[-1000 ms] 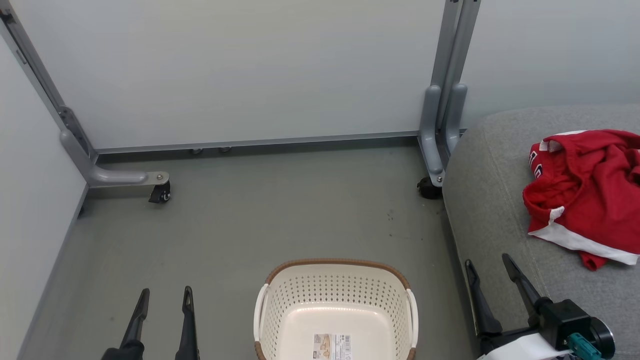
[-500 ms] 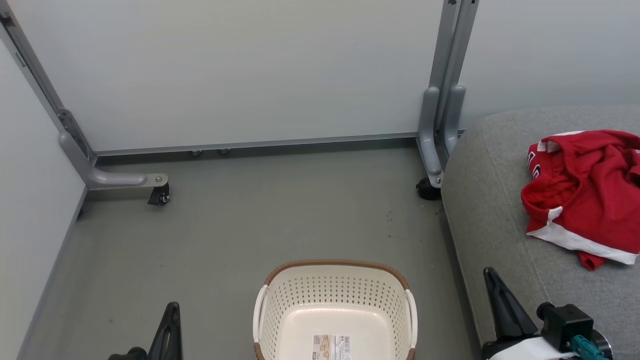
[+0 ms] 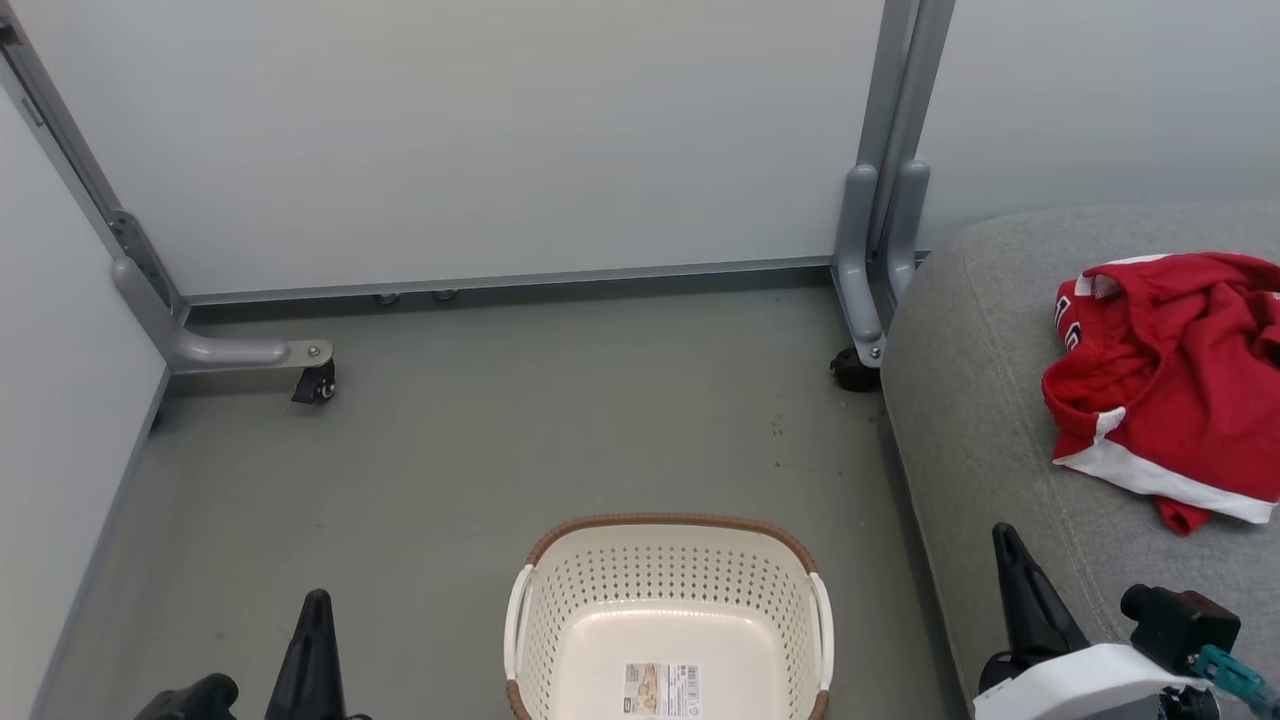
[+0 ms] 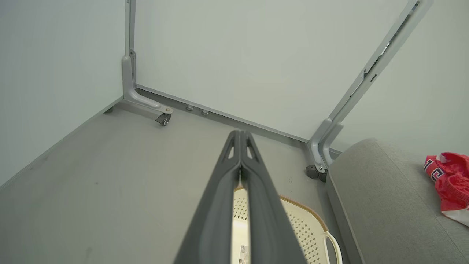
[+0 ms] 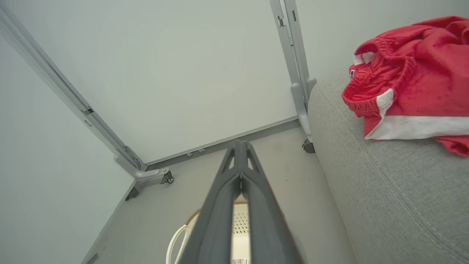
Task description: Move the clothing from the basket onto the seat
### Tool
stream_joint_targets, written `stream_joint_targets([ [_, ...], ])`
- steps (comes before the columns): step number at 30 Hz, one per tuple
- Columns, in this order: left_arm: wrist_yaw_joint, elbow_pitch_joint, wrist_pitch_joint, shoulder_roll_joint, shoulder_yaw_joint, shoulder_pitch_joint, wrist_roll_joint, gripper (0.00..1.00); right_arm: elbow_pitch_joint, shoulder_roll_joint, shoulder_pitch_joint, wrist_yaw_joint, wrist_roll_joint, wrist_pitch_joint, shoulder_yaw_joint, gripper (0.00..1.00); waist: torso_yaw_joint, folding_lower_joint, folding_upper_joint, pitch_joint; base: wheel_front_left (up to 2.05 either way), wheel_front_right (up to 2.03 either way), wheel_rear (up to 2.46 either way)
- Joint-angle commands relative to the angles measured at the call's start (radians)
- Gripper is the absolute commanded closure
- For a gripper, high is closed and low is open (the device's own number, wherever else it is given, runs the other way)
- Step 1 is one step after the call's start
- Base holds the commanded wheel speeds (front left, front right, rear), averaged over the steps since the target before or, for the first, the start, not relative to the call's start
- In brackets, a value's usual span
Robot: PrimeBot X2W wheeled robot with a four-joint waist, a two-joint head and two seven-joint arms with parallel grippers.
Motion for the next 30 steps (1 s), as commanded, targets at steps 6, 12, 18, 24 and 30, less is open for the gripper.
stream_joint_targets([
  [6,-0.011,0.001,0.029,0.003,0.019,-0.058,-0.128,1.00,-0.001,-0.008,-0.048,0.000,0.133,0.027,-0.013,1.00,-0.001,0.0000,0.0000,0.005,0.00,0.00,0.00],
  [12,-0.016,0.009,0.052,0.003,0.030,-0.078,-0.221,1.00,0.008,-0.009,-0.063,0.000,0.228,0.047,-0.022,1.00,-0.003,0.0000,0.0000,0.010,0.00,0.00,0.00],
  [18,-0.020,0.018,0.074,0.003,0.040,-0.097,-0.307,1.00,0.015,-0.010,-0.079,0.000,0.317,0.068,-0.031,1.00,-0.004,0.0000,0.0000,0.015,0.00,0.00,0.00],
  [24,-0.024,0.026,0.095,0.003,0.049,-0.115,-0.388,1.00,0.023,-0.010,-0.094,0.000,0.401,0.087,-0.040,1.00,-0.005,0.0000,0.0000,0.020,0.00,0.00,0.00],
  [30,-0.029,0.034,0.115,0.004,0.058,-0.132,-0.469,1.00,0.030,-0.010,-0.107,0.000,0.482,0.106,-0.049,1.00,-0.007,0.0000,0.0000,0.024,0.00,0.00,0.00],
])
